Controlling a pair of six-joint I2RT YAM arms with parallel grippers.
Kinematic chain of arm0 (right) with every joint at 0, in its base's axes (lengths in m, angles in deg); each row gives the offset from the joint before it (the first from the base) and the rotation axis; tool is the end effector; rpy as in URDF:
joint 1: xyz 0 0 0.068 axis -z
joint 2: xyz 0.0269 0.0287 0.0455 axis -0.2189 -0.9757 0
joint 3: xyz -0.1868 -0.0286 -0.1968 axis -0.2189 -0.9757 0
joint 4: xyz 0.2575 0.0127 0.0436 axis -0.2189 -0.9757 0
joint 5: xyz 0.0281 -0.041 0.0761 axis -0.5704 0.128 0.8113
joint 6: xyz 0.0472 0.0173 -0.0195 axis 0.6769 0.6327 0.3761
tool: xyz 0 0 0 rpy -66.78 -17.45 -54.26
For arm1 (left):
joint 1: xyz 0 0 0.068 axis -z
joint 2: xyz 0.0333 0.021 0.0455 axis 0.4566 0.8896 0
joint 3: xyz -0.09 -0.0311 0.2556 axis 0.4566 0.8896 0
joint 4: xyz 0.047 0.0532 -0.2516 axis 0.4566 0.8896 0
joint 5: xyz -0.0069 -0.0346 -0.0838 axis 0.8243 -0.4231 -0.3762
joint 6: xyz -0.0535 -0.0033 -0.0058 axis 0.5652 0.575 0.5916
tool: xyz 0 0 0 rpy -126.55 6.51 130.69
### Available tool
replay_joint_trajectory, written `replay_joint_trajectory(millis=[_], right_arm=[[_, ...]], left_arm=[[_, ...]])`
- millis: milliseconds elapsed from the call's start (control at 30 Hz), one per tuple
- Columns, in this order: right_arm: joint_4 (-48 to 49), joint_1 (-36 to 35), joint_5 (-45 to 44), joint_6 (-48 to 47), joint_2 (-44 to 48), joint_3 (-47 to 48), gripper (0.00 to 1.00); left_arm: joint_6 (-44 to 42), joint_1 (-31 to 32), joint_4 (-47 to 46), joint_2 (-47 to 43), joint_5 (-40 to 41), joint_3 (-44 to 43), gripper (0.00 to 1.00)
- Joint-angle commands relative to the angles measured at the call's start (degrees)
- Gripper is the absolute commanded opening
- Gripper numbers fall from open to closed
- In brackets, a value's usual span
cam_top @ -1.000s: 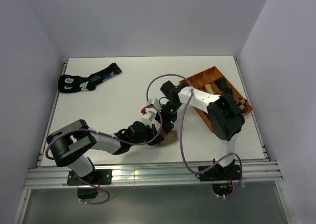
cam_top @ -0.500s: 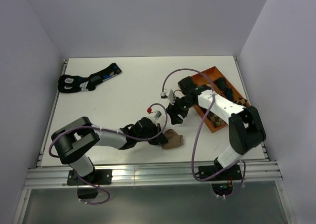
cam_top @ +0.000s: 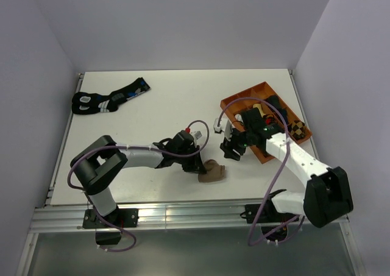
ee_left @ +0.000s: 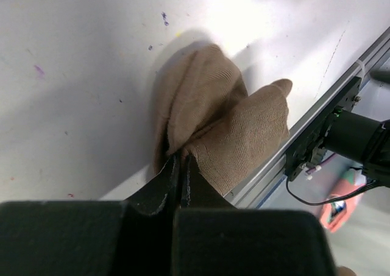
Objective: Roll the socks
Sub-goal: Roll the sock at the center of the board.
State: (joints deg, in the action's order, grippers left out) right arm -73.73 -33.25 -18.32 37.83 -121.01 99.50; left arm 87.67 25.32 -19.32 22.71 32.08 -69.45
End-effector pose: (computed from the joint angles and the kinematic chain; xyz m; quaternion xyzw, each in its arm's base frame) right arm 0.2200 0.1026 0.2253 -0.5447 0.7550 0.2109 0.2981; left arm 0.1909 -0.2670 0.1374 0.0651 0.9152 -0.3819 0.1108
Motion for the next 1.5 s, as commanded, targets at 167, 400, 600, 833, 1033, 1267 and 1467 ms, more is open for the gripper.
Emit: replay_joint_trajectory(millis=[167,400,600,833,1033,1267,1467], right_arm=[[-1.7,-2.2,4.3,-13.8,10.1,-6.8,0.67],[1.4,-11.2,-1.2,-12.5,12.9,-11.5,0.69],[1.9,-17.4,-3.1,-10.7,11.6,-12.6,0.68],[3.8,-20.5,-5.4,-9.0,8.1,-12.7,0.67],[7.0,-21.5,-5.8,-5.8,5.6,-13.0,0.64],[10.4,-21.8,-8.1,-2.5,2.8,-13.0,0.55],[11.4,-21.7,-9.7,-1.3,-3.1,-11.7,0.39]], left_arm=[[-3.4,-2.4,15.8,6.9,-5.5,-9.3,0.00],[-3.1,-2.8,17.2,10.5,-6.3,-13.9,0.00],[-3.1,-2.9,17.7,11.1,-6.4,-14.7,0.00],[-2.6,-3.0,16.5,11.0,-6.9,-14.1,0.01],[-1.8,-3.1,14.6,10.6,-7.3,-12.8,0.00],[1.2,-3.4,10.8,10.1,-8.0,-10.7,0.00],[5.9,-4.7,3.7,7.3,-8.0,-4.9,0.00]])
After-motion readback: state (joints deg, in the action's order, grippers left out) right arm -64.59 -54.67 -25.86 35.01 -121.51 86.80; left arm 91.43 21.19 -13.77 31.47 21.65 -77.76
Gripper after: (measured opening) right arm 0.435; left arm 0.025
